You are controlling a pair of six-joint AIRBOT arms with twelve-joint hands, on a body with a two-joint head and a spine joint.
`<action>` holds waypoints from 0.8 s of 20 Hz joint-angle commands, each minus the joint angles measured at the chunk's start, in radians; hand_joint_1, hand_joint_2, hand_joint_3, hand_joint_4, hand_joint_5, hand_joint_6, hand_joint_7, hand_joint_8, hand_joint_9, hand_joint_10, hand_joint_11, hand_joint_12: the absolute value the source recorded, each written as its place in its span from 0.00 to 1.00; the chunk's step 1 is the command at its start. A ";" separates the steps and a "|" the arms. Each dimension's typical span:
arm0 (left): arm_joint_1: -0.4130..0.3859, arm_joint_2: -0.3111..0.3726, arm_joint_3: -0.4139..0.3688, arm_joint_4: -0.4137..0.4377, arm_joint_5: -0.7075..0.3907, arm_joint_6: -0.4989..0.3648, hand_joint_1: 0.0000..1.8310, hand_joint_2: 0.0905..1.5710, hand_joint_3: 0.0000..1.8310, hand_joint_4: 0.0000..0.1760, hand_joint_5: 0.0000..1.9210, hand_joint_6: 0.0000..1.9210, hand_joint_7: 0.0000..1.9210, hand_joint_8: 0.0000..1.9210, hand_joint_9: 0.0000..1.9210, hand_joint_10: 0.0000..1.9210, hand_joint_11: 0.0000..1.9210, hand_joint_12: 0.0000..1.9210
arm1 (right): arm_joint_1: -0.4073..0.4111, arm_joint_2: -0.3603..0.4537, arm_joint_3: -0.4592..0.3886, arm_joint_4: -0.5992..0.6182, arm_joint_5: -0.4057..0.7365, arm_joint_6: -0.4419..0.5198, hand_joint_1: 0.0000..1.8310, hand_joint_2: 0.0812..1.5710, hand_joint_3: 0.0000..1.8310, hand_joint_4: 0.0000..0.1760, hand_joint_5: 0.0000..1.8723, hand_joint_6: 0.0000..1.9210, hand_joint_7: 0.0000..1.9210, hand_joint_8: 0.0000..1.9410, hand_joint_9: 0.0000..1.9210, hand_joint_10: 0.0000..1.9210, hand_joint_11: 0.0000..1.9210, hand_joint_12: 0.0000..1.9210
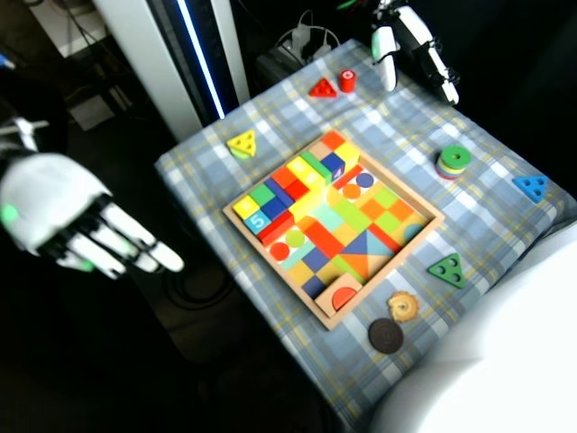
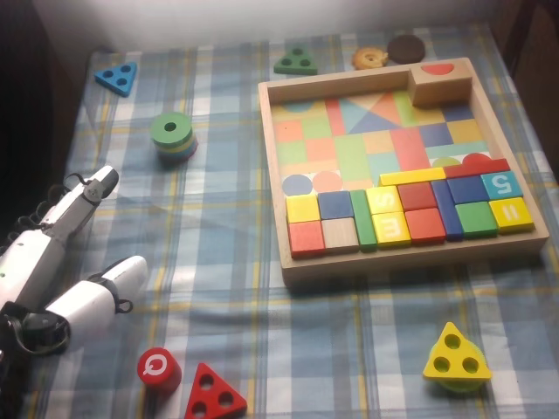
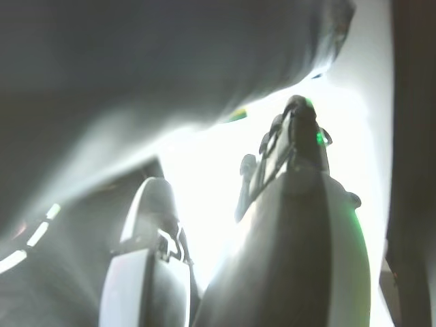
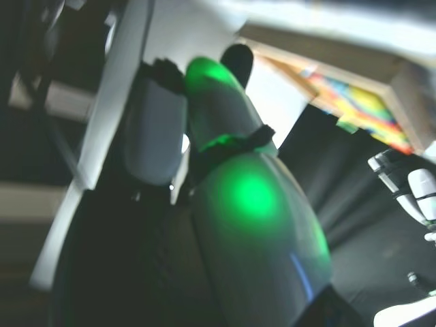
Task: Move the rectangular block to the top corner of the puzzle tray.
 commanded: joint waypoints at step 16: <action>-0.004 -0.023 0.018 0.034 -0.116 -0.005 0.41 0.82 0.00 0.46 0.06 0.00 0.01 0.00 0.00 0.00 0.00 0.00 | 0.074 -0.096 -0.117 0.038 0.201 -0.333 0.00 0.63 0.00 0.00 0.09 0.01 0.07 0.01 0.05 0.01 0.03 0.02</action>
